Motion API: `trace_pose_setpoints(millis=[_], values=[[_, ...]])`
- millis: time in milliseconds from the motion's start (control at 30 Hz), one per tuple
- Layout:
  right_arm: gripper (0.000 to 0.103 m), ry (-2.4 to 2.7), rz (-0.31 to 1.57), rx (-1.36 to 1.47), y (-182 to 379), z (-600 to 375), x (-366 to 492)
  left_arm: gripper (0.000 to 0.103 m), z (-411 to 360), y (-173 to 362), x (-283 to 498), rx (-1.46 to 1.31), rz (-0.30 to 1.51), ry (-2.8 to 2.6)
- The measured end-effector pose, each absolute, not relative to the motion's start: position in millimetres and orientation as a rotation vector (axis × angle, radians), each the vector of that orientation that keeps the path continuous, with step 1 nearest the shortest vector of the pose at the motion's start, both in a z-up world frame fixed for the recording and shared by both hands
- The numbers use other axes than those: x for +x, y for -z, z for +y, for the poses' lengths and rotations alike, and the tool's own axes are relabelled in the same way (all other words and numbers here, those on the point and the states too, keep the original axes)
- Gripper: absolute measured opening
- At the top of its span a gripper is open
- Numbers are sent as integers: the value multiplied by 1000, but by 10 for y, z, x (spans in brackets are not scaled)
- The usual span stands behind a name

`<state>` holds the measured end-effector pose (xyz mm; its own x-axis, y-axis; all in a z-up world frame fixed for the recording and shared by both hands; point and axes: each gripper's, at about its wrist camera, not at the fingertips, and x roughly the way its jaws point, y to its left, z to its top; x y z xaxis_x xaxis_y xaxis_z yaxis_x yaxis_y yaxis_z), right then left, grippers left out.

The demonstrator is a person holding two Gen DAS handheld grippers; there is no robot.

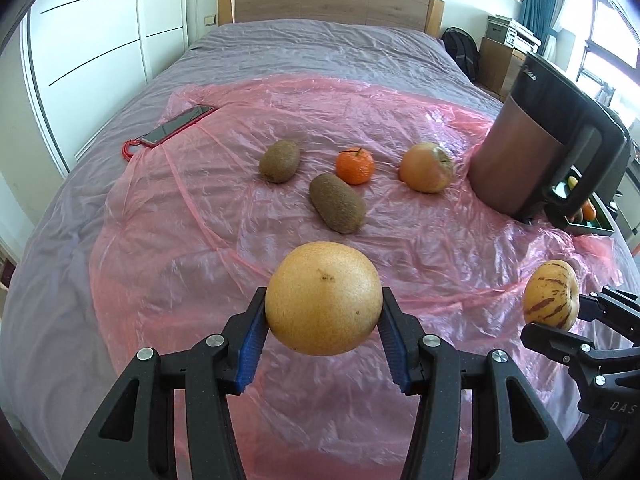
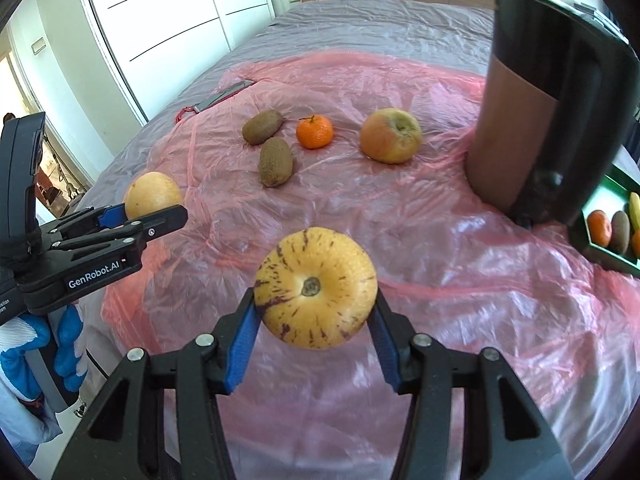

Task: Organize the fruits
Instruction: 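Carry the pear and striped fruit over the green tray with both tools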

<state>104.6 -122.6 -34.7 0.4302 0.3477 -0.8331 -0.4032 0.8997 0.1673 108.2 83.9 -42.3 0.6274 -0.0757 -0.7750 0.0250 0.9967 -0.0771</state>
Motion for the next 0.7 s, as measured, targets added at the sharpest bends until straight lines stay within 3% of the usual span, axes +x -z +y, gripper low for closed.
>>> trace_pose_setpoints(millis=[700], values=[[69, -308, 911, 52, 80, -2466, 379, 47, -95, -116, 420, 4, 824, 172]])
